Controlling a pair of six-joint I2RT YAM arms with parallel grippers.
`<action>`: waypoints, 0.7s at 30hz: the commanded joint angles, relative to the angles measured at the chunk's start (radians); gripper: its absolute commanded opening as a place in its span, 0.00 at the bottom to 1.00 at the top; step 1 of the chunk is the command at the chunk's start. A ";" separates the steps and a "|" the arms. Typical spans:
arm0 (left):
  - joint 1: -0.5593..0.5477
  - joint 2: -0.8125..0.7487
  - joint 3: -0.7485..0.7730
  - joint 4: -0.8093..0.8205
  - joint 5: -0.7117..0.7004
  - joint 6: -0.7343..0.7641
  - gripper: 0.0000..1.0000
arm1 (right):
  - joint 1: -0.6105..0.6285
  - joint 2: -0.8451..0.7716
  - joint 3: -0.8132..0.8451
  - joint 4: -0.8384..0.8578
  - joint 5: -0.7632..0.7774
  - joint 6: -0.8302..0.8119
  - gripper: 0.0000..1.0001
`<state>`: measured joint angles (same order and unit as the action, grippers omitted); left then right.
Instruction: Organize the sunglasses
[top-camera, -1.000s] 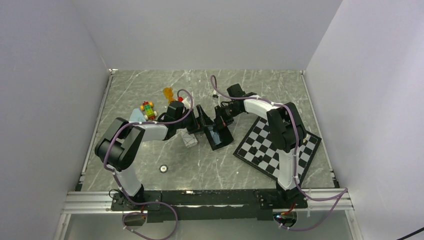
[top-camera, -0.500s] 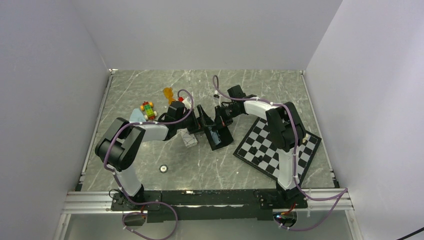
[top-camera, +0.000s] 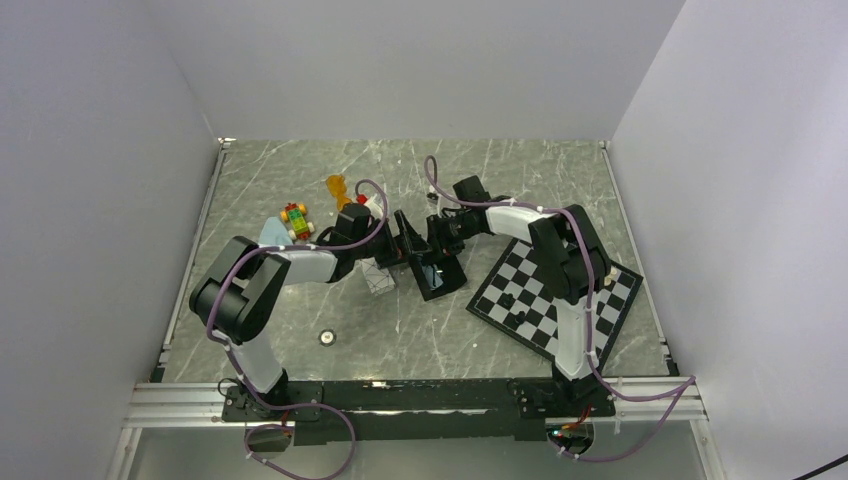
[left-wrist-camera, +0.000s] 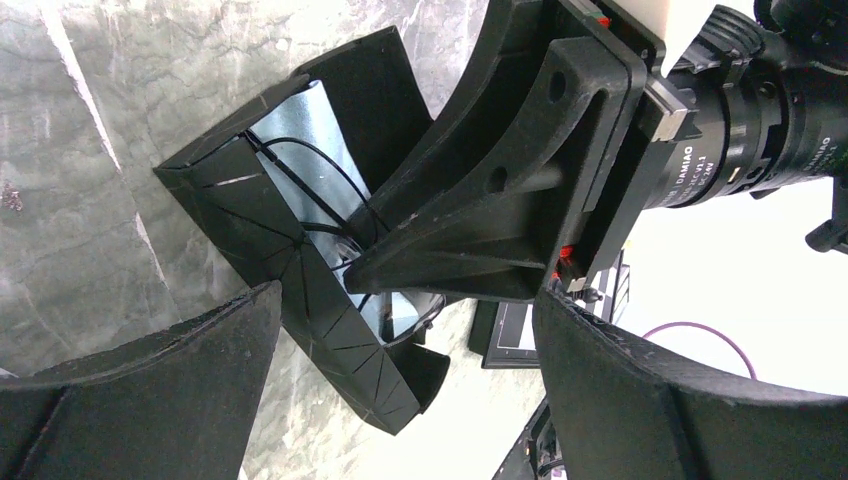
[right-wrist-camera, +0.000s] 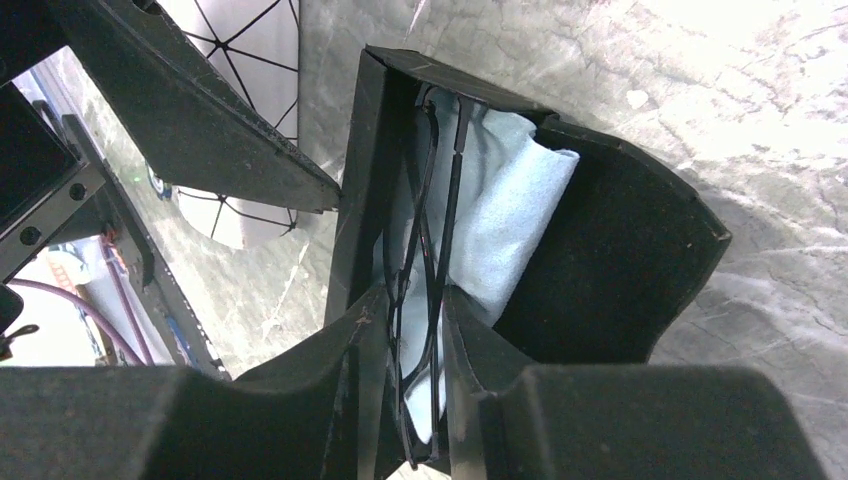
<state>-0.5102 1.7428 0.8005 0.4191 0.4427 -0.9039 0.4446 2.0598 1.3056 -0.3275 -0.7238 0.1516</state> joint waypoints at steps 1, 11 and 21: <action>-0.020 -0.039 -0.009 0.015 0.003 -0.008 0.99 | 0.002 -0.035 -0.011 0.046 0.107 0.001 0.32; -0.022 -0.050 -0.007 -0.007 -0.018 -0.005 0.99 | 0.002 -0.101 -0.014 0.028 0.169 0.035 0.40; -0.026 -0.058 -0.014 0.001 -0.023 -0.009 0.99 | 0.002 -0.159 -0.023 0.022 0.227 0.063 0.41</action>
<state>-0.5289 1.7302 0.7979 0.3977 0.4290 -0.9043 0.4515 1.9743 1.2858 -0.3210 -0.5304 0.1917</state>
